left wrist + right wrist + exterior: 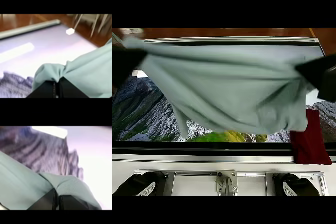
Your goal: Fold the shirts.
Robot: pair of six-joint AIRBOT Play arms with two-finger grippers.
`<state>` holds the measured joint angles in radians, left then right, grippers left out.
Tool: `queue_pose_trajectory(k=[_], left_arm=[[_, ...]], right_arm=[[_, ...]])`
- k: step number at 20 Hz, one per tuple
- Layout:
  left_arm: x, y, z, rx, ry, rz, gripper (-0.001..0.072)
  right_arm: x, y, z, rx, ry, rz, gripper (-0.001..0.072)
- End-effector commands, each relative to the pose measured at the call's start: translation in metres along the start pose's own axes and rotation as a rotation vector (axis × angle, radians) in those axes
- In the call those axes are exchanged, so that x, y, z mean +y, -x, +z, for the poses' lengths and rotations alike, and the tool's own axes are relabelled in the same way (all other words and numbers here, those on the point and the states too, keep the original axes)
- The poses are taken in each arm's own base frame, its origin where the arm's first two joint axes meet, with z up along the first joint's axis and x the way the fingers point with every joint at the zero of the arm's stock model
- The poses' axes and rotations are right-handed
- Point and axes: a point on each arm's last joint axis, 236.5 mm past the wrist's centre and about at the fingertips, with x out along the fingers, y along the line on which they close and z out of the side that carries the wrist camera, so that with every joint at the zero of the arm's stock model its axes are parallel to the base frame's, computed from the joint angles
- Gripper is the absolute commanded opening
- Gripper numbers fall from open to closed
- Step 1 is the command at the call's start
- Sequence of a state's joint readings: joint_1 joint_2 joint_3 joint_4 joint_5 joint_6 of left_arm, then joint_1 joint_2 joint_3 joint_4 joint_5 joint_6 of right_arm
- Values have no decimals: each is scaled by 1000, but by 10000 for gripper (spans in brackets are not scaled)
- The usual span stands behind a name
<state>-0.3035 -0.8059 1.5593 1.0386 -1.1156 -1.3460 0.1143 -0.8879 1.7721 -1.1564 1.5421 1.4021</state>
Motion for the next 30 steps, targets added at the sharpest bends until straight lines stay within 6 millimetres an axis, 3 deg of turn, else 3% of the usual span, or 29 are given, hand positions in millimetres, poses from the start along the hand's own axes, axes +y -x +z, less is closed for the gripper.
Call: queue_pose_trajectory(k=[1, 3, 6, 10, 13, 16, 19, 20, 21, 22, 25, 27, 30], left_arm=[[36, -23, -87, 279, 54, 84, 37], [51, -47, -140, 386, 116, 93, 37], [81, -87, -209, 467, 227, 138, 37], [124, -144, -269, 489, 501, 257, 37], [133, -182, -307, 523, 647, 253, 37], [135, -205, -344, 577, 772, 251, 38], [136, -207, -354, 600, 838, 247, 62], [139, -200, -353, 628, 837, 237, 241], [142, -189, -351, 668, 835, 217, 487], [148, -173, -348, 717, 864, 204, 637], [164, -103, -344, 883, 951, 167, 638], [164, -66, -354, 931, 949, 195, 586], [132, -48, -389, 937, 989, 204, 615]], right_arm=[[-44, -22, -77, 352, -116, -132, 64], [-64, -65, -101, 430, -159, -143, 64], [-92, -154, -137, 469, -296, -140, 64], [-128, -264, -177, 471, -485, -161, 72], [-125, -324, -190, 441, -637, -82, 71], [-123, -356, -202, 433, -749, -40, 70], [-129, -362, -194, 385, -740, -47, 101], [-132, -358, -186, 368, -706, -41, 345], [-133, -349, -177, 364, -656, -26, 596], [-136, -336, -167, 363, -596, -9, 634], [-179, -273, -164, 444, -473, -106, 633], [-213, -224, -191, 557, -489, -198, 633], [-231, -185, -238, 690, -602, -181, 633]])
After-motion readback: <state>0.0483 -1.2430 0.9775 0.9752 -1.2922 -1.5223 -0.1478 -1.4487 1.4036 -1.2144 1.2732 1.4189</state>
